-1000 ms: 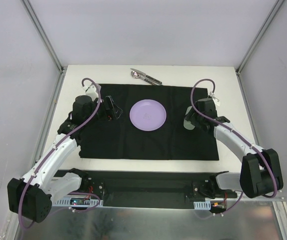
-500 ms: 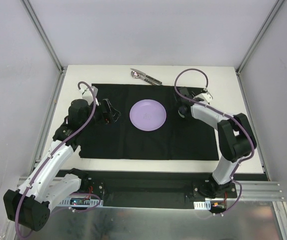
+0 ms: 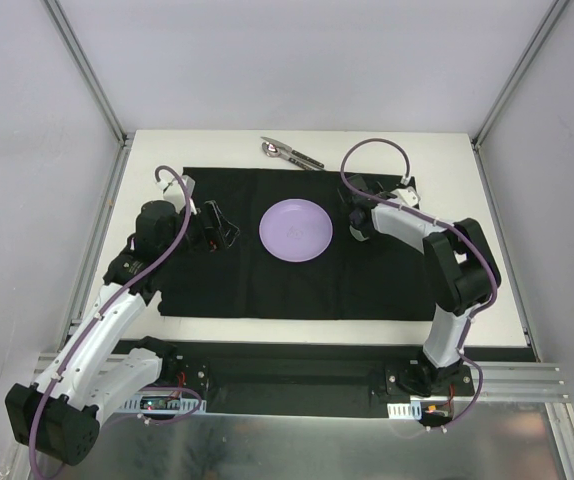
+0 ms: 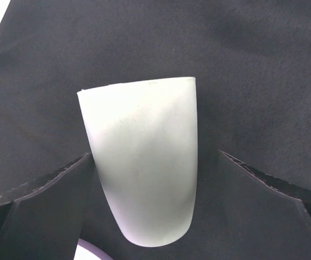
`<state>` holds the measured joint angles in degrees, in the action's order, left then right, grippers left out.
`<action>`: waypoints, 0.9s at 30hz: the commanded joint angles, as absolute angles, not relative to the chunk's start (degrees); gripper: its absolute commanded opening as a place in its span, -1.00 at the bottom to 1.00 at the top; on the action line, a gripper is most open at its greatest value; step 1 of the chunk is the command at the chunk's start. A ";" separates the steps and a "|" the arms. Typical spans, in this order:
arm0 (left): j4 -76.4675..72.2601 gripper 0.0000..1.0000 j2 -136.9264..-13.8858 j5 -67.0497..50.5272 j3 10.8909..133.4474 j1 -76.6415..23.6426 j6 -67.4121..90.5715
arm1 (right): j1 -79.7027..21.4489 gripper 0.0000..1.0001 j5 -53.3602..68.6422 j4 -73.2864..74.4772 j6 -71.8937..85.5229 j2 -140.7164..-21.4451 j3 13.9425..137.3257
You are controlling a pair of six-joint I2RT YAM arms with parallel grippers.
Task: Set the dinner table for one person
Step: Place the cup on the napkin.
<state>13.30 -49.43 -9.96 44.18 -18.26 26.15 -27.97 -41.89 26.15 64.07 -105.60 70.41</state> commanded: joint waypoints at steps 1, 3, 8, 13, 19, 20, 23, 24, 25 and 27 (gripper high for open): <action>13.01 0.63 -49.40 -9.84 44.56 -17.58 25.49 | -27.95 0.90 -45.09 27.77 63.55 -103.36 72.07; 13.09 0.63 -49.31 -9.76 44.47 -17.58 25.58 | -27.95 0.90 -45.79 27.51 62.67 -101.43 72.07; 13.01 0.63 -49.92 -9.84 44.56 -17.58 25.84 | -28.04 0.91 -46.23 27.42 59.77 -95.64 71.72; 13.01 0.63 -50.27 -9.67 44.91 -17.58 25.75 | -28.12 0.92 -45.79 27.68 55.65 -89.83 71.63; 12.57 0.63 -50.89 -9.93 45.35 -17.58 25.58 | -24.53 0.93 -33.71 25.33 33.17 -82.45 70.77; 12.39 0.63 -51.06 -10.02 45.35 -17.58 25.40 | -21.56 0.93 -30.62 24.70 30.44 -81.48 69.88; 12.22 0.63 -51.24 -10.28 45.35 -17.58 25.23 | -15.59 0.93 -20.09 22.77 18.49 -77.79 66.80; 11.96 0.64 -51.50 -10.37 45.26 -17.58 25.14 | -14.34 0.94 -18.82 23.11 14.63 -77.09 66.80; 11.87 0.64 -51.59 -10.46 45.26 -17.58 25.05 | -12.93 0.94 -17.59 24.16 12.07 -76.12 66.80; 11.52 0.64 -51.77 -10.63 45.09 -17.58 24.96 | -8.02 0.94 -9.34 25.04 7.84 -76.02 67.06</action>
